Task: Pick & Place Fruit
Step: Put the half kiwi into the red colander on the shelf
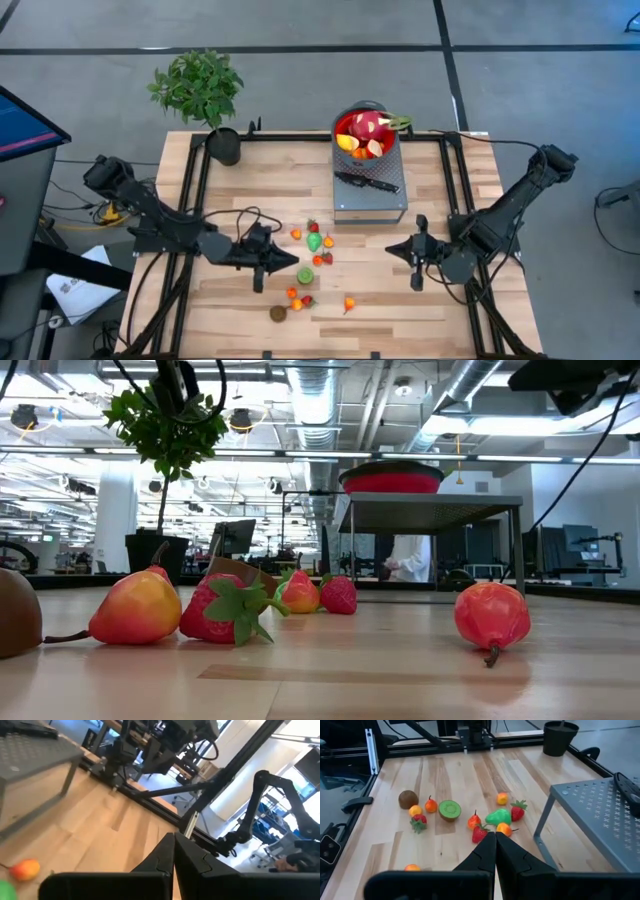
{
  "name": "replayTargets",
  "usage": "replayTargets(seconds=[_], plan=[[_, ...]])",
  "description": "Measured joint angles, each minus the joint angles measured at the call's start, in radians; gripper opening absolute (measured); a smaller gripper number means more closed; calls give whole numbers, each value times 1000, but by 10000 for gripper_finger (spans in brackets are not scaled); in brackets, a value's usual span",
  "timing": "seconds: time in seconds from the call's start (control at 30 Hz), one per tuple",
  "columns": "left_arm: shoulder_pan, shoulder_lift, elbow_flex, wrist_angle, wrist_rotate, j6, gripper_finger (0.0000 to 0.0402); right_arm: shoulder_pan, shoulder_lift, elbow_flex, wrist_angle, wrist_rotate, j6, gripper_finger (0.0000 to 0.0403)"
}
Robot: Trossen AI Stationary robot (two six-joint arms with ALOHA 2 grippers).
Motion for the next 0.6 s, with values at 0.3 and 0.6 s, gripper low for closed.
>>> replayTargets(seconds=[0.3,0.6], plan=[[-45,105,115,5,-1,5,1,0,0,0,0,0,0,0],[-74,201,197,5,-26,-5,1,1,0,0,1,-2,0,0]])
